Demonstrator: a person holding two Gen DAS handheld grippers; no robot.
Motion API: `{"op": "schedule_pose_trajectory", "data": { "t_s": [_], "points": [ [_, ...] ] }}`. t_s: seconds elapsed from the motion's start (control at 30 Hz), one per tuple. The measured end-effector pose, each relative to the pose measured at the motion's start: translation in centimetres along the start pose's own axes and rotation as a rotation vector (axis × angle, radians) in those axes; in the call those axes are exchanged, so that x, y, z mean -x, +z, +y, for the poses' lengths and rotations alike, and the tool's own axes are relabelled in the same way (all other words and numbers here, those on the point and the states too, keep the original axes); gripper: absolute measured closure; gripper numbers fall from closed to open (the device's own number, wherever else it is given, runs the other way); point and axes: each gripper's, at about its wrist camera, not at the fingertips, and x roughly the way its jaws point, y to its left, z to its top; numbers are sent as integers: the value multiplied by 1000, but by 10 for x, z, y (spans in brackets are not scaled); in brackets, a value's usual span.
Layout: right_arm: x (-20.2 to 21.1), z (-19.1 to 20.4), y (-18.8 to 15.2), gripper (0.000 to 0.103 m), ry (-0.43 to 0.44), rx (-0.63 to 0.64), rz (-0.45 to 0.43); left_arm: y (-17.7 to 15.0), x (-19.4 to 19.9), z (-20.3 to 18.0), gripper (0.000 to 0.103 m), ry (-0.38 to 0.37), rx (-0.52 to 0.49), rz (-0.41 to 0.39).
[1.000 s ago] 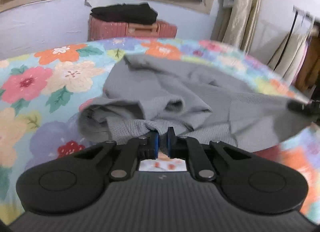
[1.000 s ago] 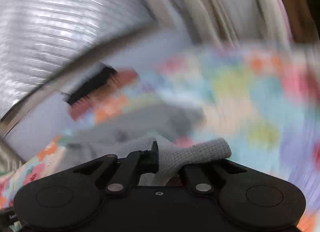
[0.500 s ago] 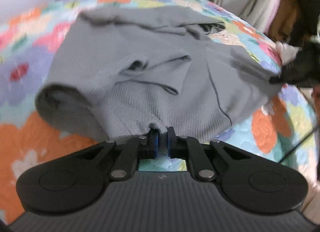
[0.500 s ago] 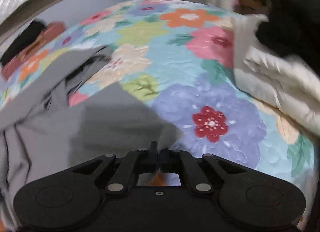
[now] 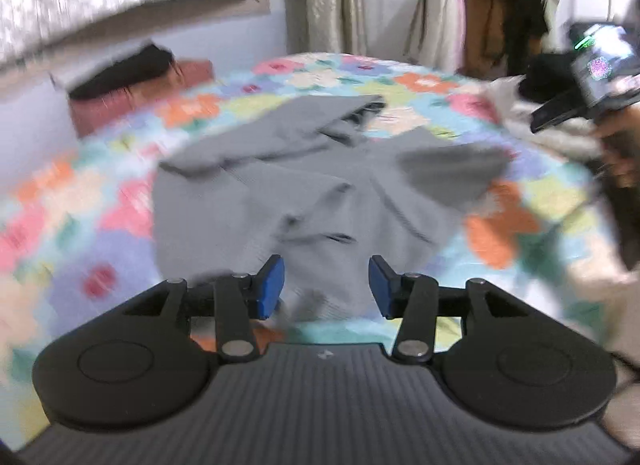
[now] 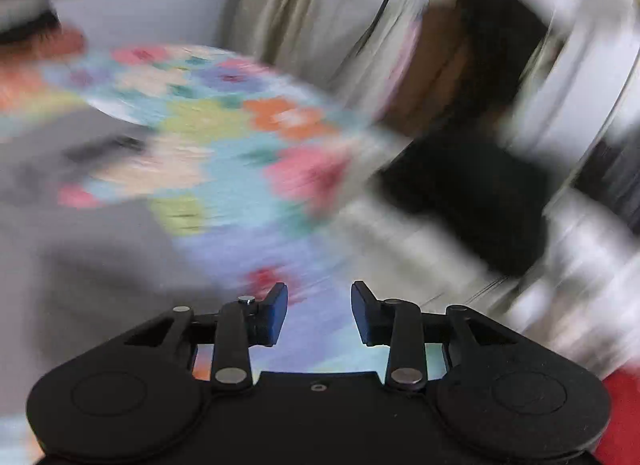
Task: Fold clothes
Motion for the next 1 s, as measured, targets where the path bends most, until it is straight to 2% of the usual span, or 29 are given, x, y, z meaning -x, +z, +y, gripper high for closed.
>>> {"op": "schedule_pose_trajectory", "data": {
  "t_s": [0.13,0.27,0.3,0.37,0.43,0.5,0.53,0.57,0.6,0.63,0.7,0.73,0.87,0.93,1.0],
  "points": [
    [14,13,-5,62,452,-138,24,30,-30,-10,57,4,-98,25],
    [2,33,-5,59,681,-209,48,43,-68,-29,54,-8,-220,82],
    [-5,38,-6,59,708,-224,67,43,-79,-35,50,-3,-243,107],
    [-21,48,-8,59,701,-225,113,41,-101,-46,40,12,-289,153],
    [-33,53,-10,59,675,-222,145,40,-122,-53,29,58,-302,185],
    [-39,53,-15,59,669,-232,161,39,-140,-55,29,116,-286,206],
    [-42,52,-18,59,669,-238,167,40,-147,-50,30,142,-245,205],
    [-44,52,-20,59,669,-245,173,42,-151,-42,33,149,-188,209],
    [-47,52,-23,59,669,-251,179,44,-154,-32,44,146,-124,217],
    [-47,53,-24,59,659,-237,163,47,-158,-22,63,143,-59,224],
    [-44,59,-24,59,628,-183,108,50,-162,-7,87,143,14,236],
    [-44,62,-21,59,625,-163,94,50,-162,-1,94,145,31,236],
    [-53,75,-19,59,658,-103,100,57,-146,19,95,150,88,198],
    [-62,82,-24,59,607,-47,139,64,-129,40,95,191,128,141],
    [-67,85,-29,59,591,-21,142,70,-109,70,96,230,185,94]
  ]
}}
